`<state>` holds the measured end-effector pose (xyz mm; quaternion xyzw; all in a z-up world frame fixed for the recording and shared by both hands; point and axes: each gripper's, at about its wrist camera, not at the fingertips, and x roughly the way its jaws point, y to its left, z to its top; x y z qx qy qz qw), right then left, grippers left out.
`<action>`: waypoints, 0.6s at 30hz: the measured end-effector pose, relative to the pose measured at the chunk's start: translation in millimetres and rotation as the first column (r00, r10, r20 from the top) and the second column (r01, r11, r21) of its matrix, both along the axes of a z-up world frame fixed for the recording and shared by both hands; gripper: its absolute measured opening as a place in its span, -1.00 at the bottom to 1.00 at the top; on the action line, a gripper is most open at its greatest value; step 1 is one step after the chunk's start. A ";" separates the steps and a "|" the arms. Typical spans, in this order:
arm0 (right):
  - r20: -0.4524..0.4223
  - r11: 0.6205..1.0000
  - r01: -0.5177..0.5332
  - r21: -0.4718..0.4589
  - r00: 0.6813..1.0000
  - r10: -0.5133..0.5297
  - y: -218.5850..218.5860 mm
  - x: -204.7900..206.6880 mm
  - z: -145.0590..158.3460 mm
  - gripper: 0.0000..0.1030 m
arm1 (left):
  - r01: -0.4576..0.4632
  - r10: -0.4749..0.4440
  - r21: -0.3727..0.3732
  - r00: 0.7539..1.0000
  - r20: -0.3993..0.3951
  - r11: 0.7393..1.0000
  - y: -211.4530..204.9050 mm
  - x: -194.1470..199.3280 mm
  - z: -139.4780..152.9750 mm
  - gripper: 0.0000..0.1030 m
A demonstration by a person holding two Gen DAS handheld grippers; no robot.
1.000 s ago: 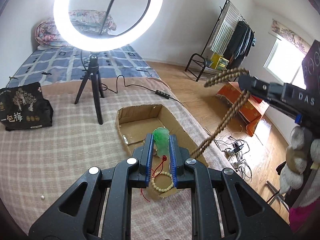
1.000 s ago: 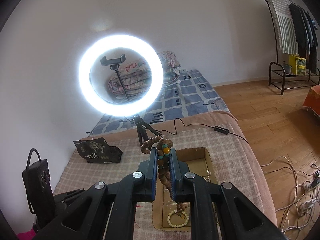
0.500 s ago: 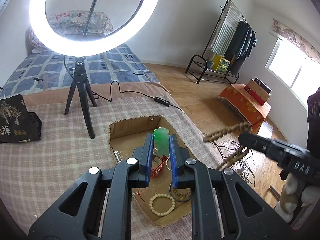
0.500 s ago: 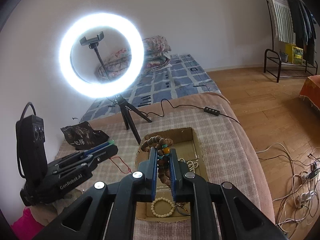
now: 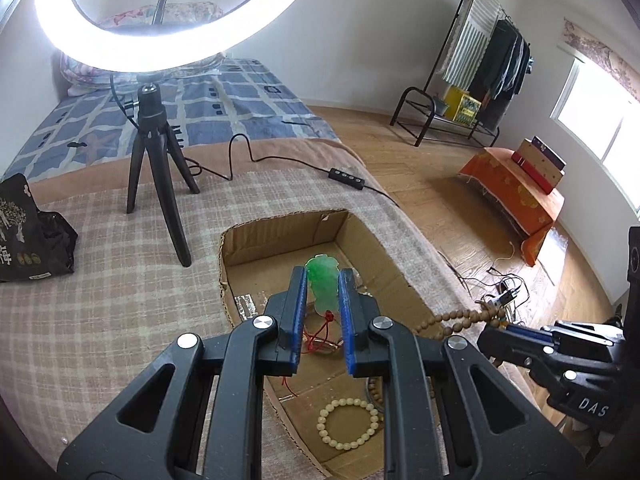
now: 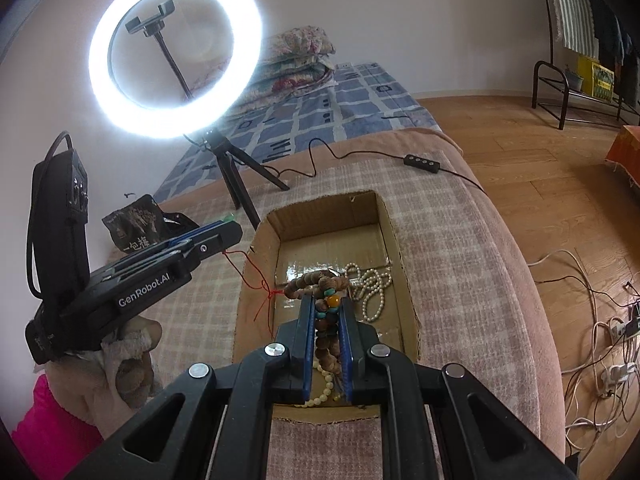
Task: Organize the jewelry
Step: 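Open the left gripper over the box while the right gripper releases the mala inside, then move both open grippers back over the small pearl earrings on the blanket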
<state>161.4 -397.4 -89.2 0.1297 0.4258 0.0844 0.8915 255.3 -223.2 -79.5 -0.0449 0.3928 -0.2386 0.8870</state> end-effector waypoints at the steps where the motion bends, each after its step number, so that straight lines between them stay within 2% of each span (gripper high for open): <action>1: -0.011 1.000 -0.001 0.001 1.000 0.001 -0.5 0.5 -4.7 -0.82 | 0.000 0.000 0.006 1.000 -0.003 1.000 -0.3 0.6 -1.6 -0.73; 4: -0.036 1.000 -0.002 0.014 0.999 0.002 -2.3 2.8 -14.8 -0.81 | -0.013 0.013 0.028 1.000 0.001 1.000 -1.6 1.3 -4.8 -0.73; 7: -0.051 1.000 0.000 0.017 0.999 0.001 -2.8 4.2 -20.4 -0.71 | -0.018 0.018 0.036 1.000 -0.010 0.999 -1.0 3.5 -7.7 -0.72; 8: -0.053 1.000 -0.001 0.019 0.999 0.002 -2.8 4.5 -21.5 -0.64 | -0.018 0.019 0.042 1.000 -0.014 0.999 -0.9 3.9 -8.7 -0.68; 9: -0.056 1.000 -0.001 0.024 0.998 0.003 -2.4 4.0 -22.3 -0.47 | -0.019 0.019 0.044 1.000 -0.013 0.999 -0.7 3.8 -9.2 -0.49; 10: -0.062 1.000 -0.003 0.029 0.998 0.005 -2.1 3.9 -23.5 -0.38 | -0.020 0.020 0.045 1.000 -0.010 0.999 -0.4 3.5 -8.9 -0.35; 11: -0.069 1.000 -0.006 0.028 0.998 0.008 -1.3 4.0 -24.7 -0.35 | -0.021 0.022 0.046 1.000 -0.009 0.999 -0.3 3.1 -8.9 -0.33; 13: -0.081 1.000 -0.007 0.012 0.997 0.008 1.6 4.2 -27.1 0.02 | -0.020 0.020 0.046 1.000 -0.011 0.999 0.7 2.6 -8.1 -0.33; 15: -0.078 1.000 -0.006 -0.013 0.997 0.005 5.3 3.9 -27.4 0.22 | -0.022 0.022 0.047 1.000 -0.009 0.999 2.0 1.7 -6.8 -0.33; 18: -0.082 0.999 -0.011 -0.035 0.997 0.008 9.8 3.5 -26.6 0.39 | -0.025 0.025 0.050 1.000 -0.008 0.998 4.9 -0.3 -4.5 -0.32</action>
